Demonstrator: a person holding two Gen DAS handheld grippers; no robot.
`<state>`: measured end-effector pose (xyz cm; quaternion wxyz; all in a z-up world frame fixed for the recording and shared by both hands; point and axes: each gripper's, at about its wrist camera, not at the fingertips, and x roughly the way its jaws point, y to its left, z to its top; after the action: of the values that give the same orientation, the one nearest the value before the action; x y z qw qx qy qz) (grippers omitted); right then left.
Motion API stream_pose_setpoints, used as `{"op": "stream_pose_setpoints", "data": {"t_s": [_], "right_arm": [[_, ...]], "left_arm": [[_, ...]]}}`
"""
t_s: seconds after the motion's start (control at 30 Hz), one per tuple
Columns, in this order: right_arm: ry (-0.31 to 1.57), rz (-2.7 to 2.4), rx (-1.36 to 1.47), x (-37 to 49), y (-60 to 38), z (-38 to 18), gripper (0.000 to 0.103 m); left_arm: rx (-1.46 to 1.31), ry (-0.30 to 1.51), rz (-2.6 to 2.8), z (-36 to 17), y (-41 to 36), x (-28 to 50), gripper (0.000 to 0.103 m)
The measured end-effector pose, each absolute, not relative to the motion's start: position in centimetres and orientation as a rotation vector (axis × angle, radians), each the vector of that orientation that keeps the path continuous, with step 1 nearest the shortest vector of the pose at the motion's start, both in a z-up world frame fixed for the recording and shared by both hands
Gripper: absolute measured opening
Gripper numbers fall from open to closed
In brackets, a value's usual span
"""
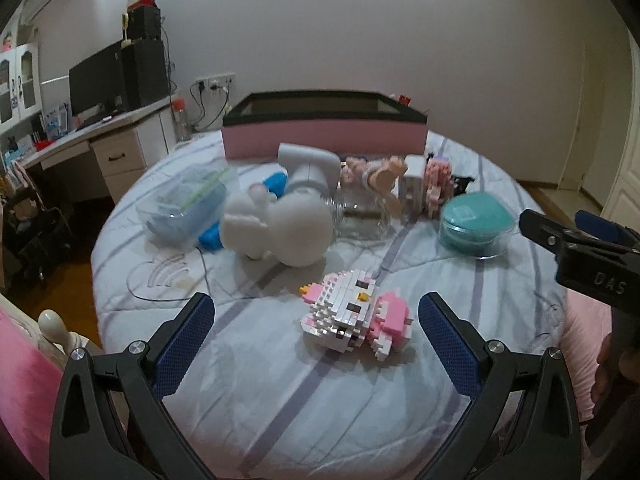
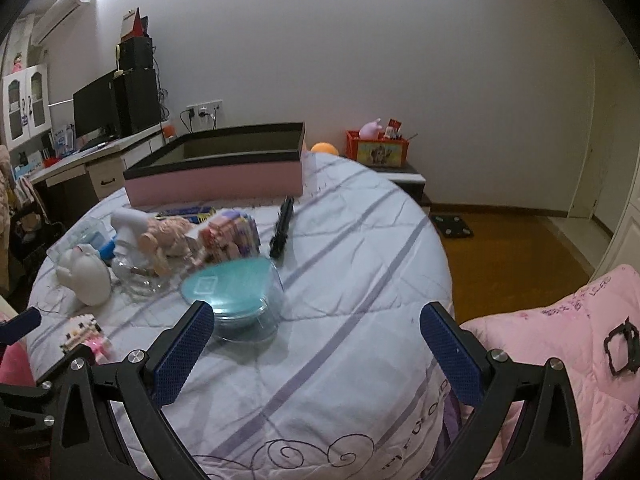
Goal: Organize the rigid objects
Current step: 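Lower the left tool to the pink-and-white block cat and close on it, then lift the block cat with the left tool while the right tool grasps the teal heart box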
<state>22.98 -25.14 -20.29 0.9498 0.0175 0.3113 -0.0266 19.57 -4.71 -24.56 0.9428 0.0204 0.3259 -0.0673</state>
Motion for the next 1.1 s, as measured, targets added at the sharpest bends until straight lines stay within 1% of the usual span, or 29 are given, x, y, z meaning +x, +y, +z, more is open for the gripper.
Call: {"op": "stream_pose_setpoints", "data": {"t_s": [0.2, 0.6, 0.63, 0.67, 0.7, 0.73, 0.77, 1.1], "right_arm": [[0.641, -0.051, 0.047, 23.7, -25.4, -20.9, 0.103], [0.667, -0.015, 0.045, 24.2, -24.1, -21.6, 0.103], [0.669, -0.014, 0.044, 24.2, -24.0, -21.6, 0.103], [0.669, -0.013, 0.043, 24.2, -23.9, -21.7, 0.103], [0.670, -0.011, 0.044, 24.2, -23.8, -21.6, 0.103], [0.670, -0.006, 0.043, 24.2, -23.6, -21.6, 0.103], [0.671, -0.006, 0.041, 24.2, -23.5, -21.6, 0.103], [0.687, 0.031, 0.010, 25.3, -21.6, -21.9, 0.103]], "left_arm": [[0.084, 0.721, -0.138, -26.2, -5.6, 21.1, 0.103], [0.101, 0.695, -0.249, -26.4, -4.4, 21.4, 0.102], [0.110, 0.684, -0.257, -26.4, -4.4, 21.2, 0.097], [0.112, 0.676, -0.259, -26.2, -4.2, 21.1, 0.086], [0.110, 0.673, -0.257, -26.1, -4.1, 21.0, 0.080], [0.109, 0.673, -0.257, -26.0, -4.0, 20.9, 0.068], [0.108, 0.671, -0.260, -25.9, -3.9, 20.9, 0.060], [0.113, 0.647, -0.288, -25.5, -3.0, 20.3, 0.060]]}}
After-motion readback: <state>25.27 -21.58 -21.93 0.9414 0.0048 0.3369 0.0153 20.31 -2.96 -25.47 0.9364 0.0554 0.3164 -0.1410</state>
